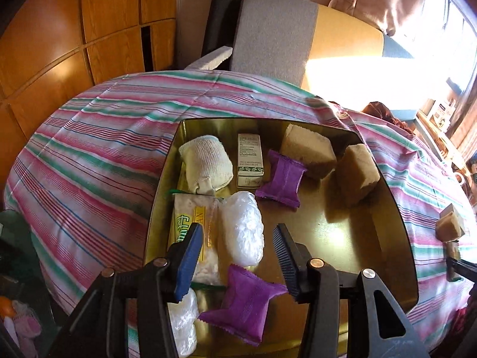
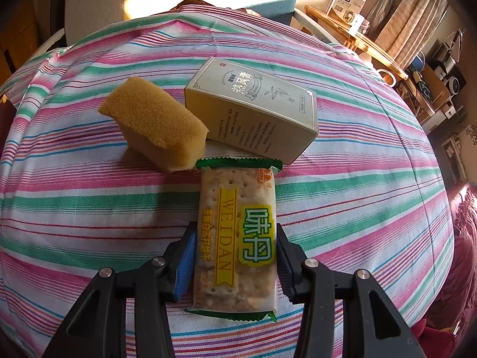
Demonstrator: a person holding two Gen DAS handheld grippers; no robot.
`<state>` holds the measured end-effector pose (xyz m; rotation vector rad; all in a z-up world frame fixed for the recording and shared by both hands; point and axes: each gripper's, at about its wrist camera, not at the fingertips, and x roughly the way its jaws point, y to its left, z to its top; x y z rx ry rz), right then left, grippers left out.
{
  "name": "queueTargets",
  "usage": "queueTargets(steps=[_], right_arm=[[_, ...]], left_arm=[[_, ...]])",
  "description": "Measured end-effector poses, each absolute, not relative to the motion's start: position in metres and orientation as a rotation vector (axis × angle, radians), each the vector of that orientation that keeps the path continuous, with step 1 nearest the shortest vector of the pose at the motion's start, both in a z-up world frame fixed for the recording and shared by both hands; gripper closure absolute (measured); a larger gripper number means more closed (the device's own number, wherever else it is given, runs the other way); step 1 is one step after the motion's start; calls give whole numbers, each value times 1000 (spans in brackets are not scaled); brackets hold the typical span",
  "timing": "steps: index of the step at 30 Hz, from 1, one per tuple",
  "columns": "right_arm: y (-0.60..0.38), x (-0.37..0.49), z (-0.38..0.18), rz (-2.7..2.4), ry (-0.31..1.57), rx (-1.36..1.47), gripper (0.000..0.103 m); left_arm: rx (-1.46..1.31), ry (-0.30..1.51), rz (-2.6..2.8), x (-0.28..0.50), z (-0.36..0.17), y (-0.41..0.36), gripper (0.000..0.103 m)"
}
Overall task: Organize objects
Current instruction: 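Open the left gripper to drop the bundle into the tray while the right lifts the cracker pack, then carry the WEIDAN cracker pack over the tray and release it with the right gripper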
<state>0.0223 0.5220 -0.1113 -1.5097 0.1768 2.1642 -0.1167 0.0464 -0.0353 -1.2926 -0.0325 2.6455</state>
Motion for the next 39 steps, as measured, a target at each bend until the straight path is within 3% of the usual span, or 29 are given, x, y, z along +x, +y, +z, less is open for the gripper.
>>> queueTargets(steps=[13,20,30,39], right_arm=[[490,33,-103,2211,254,-1647,56],[476,44,-70,2301,397,-1502,56],[426,38,-17,2498,406,-1386,56],[298,-35,-2,2779,291,-1564,56]], left_arm=[[-1155,-16,2699,-70,-15,49,49],[-1146,-11,2696,-64,-14,49,48],[-1147,-25,2695,-60,-18,43,48],[-1131,-110,2731,-55,-14,16,47]])
